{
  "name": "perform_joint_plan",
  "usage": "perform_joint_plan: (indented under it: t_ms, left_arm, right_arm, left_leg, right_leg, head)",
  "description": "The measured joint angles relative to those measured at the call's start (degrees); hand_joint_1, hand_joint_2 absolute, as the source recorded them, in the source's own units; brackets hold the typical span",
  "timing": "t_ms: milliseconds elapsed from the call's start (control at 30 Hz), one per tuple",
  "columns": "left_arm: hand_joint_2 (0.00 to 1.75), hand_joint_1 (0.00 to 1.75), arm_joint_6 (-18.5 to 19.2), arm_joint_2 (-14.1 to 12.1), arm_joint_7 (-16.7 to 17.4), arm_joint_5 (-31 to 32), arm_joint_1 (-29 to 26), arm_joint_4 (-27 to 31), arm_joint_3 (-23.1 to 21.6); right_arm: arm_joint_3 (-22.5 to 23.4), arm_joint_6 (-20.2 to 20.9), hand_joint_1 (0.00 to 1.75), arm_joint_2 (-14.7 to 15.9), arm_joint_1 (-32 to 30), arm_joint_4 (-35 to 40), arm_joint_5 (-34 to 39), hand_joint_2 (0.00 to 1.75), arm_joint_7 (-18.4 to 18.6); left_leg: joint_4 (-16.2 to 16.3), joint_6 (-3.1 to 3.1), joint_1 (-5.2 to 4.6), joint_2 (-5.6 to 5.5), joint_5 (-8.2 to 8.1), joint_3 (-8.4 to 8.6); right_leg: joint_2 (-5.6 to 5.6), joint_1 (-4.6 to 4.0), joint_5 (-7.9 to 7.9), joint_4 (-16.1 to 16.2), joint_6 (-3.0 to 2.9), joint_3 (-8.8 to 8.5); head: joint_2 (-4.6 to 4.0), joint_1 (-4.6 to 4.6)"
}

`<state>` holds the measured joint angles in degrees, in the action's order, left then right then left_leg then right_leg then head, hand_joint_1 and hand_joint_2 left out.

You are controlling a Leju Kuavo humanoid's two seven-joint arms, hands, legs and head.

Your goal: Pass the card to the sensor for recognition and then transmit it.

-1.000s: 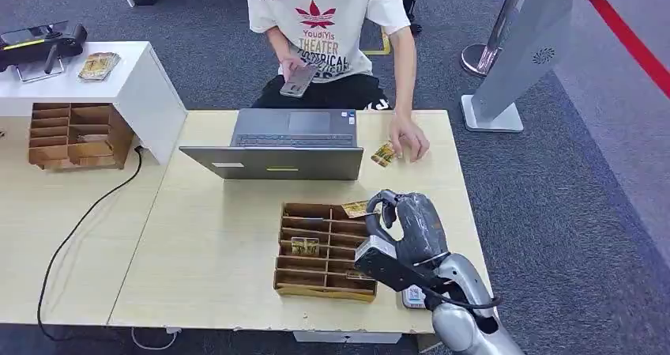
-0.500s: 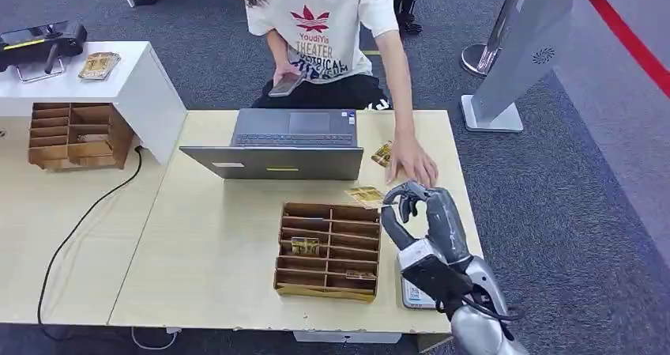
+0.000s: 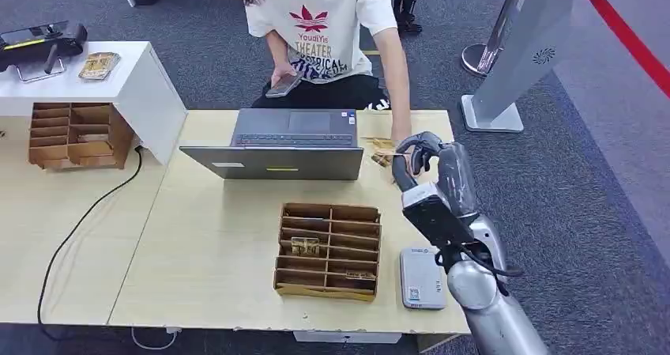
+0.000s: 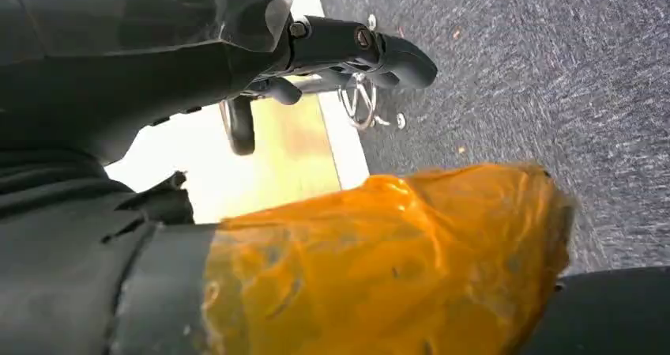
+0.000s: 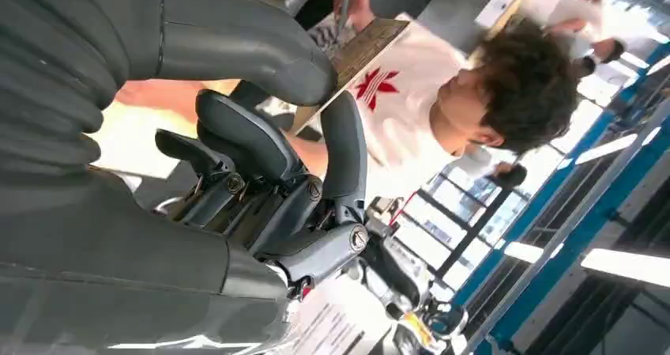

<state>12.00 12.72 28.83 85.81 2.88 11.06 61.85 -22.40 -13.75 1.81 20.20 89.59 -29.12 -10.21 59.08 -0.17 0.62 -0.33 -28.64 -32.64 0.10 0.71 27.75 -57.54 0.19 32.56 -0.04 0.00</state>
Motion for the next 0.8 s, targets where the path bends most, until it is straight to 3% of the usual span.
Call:
perform_joint_plan:
  t_ms: [800]
  left_arm:
    - [0.0,0.0,1.9,-1.6,-0.2,3.3,0.2,0.0,-4.0]
  right_arm:
    - [-0.3,-6.7,1.75,-5.9,16.8,-24.2,-16.7,1.75,6.1]
  left_leg:
    - [0.0,0.0,0.0,-0.01,0.01,-0.01]
  right_leg:
    - [0.0,0.0,0.0,0.0,0.0,0.0]
  head:
    - [0.0,0.02]
